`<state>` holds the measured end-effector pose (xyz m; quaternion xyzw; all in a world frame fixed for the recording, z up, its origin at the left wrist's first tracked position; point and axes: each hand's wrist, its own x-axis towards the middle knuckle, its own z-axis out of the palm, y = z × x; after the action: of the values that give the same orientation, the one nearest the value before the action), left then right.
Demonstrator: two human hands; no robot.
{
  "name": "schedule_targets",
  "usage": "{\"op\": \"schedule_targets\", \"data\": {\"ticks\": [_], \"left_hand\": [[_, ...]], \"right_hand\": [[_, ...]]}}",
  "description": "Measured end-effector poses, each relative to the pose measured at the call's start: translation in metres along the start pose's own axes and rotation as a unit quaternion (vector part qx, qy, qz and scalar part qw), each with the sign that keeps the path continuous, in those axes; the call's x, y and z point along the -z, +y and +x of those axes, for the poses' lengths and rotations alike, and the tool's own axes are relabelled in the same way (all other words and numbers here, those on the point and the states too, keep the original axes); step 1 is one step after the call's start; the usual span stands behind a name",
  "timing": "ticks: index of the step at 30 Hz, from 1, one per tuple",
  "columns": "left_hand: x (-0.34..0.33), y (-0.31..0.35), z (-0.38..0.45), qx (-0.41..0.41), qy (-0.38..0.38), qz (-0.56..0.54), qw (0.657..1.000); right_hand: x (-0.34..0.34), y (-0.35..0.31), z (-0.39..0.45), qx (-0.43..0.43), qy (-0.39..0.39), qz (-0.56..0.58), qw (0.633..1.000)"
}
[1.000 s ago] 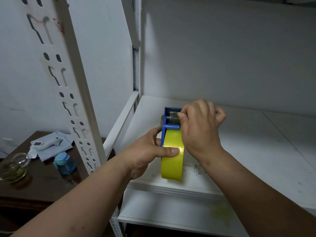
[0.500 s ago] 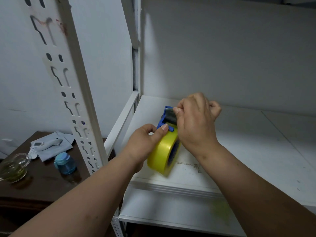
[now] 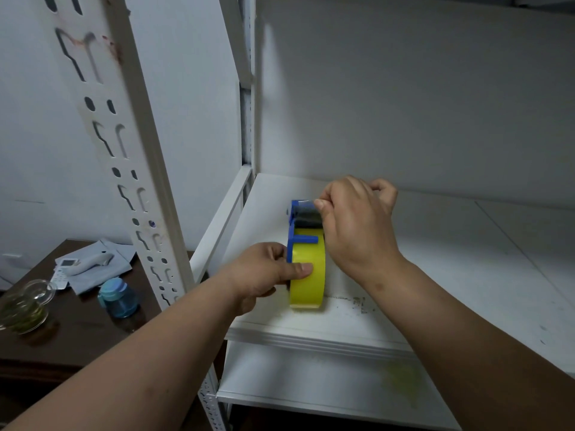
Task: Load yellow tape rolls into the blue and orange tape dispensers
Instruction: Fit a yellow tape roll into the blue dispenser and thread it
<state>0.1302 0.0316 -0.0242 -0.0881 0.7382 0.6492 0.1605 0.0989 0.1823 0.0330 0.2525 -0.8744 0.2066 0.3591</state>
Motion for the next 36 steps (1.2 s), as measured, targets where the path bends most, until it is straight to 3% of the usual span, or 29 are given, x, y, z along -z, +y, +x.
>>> {"op": "schedule_targets", "data": {"ticks": [5,7,14,23,27,32,36], "left_hand": [[0.005,-0.001,0.014,-0.033,0.101,0.009,0.994],[0.007,-0.002,0.014,-0.03,0.117,-0.002,0.993],[0.017,-0.008,0.008,-0.005,0.015,0.007,1.0],[0.023,-0.016,0.006,-0.065,0.071,0.064,0.993],[0.02,-0.019,0.007,-0.087,0.1,0.096,0.987],[0.02,-0.016,0.003,-0.042,0.048,0.057,0.996],[0.017,-0.016,0.001,-0.017,0.05,0.052,0.997]], "right_hand": [[0.009,-0.013,0.008,0.015,0.074,0.039,0.996],[0.011,-0.014,0.015,0.026,0.068,0.04,0.997],[0.011,-0.01,0.027,0.018,0.03,0.086,0.996],[0.016,-0.023,0.029,0.078,0.077,0.031,0.994],[0.014,-0.018,0.027,0.054,0.08,0.046,0.994],[0.016,-0.013,0.03,0.045,0.056,0.083,0.994],[0.02,-0.015,0.029,0.066,0.048,0.09,0.993]]}}
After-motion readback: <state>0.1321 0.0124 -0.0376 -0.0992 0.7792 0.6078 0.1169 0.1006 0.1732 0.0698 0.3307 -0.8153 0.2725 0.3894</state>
